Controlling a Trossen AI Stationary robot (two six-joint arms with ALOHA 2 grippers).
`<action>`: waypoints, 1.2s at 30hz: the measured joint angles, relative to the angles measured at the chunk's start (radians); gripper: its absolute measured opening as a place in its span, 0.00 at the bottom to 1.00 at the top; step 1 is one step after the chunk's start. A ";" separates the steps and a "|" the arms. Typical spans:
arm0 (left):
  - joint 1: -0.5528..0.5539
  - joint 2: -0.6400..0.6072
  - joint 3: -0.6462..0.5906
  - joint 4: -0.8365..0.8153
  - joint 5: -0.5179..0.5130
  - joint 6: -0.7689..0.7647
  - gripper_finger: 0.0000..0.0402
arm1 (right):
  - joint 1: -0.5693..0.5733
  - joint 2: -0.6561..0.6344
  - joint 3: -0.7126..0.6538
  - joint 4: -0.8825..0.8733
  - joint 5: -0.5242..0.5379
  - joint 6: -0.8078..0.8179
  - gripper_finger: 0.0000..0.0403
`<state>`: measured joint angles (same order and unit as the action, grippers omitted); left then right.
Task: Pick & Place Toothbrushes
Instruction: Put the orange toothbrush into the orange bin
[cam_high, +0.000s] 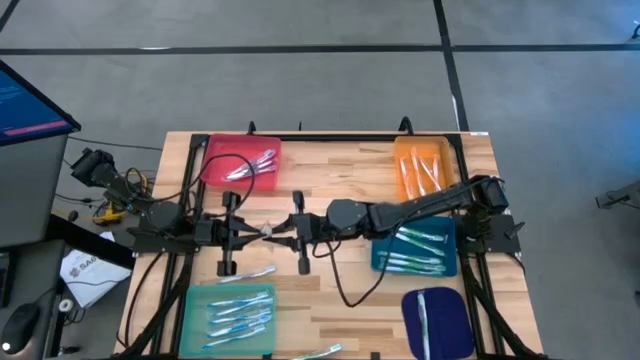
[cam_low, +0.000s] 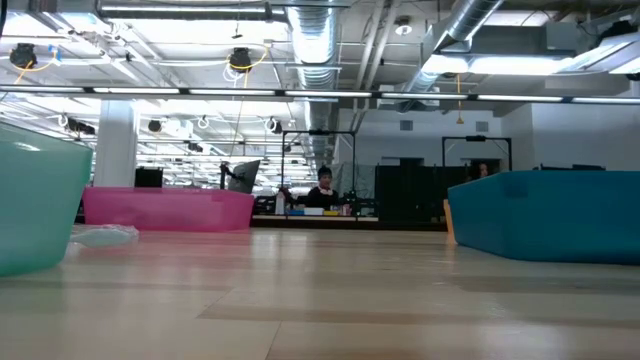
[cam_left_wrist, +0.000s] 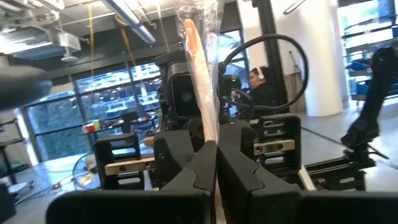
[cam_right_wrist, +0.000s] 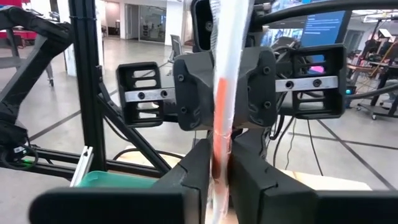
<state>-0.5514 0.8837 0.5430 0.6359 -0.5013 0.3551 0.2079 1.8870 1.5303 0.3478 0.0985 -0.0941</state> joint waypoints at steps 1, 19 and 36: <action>0.000 0.000 0.000 -0.001 -0.015 0.000 0.01 | -0.001 0.000 0.000 0.000 0.000 0.001 0.12; 0.000 -0.009 0.000 -0.007 -0.058 0.007 0.37 | -0.005 0.000 0.000 -0.029 0.031 -0.018 0.04; -0.078 -0.066 0.000 -0.029 -0.341 0.060 0.54 | -0.028 -0.086 0.002 -0.322 0.277 0.076 0.05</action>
<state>-0.6296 0.8174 0.5434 0.6065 -0.8426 0.4152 0.1798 1.8006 1.5322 0.0261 0.3750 -0.0182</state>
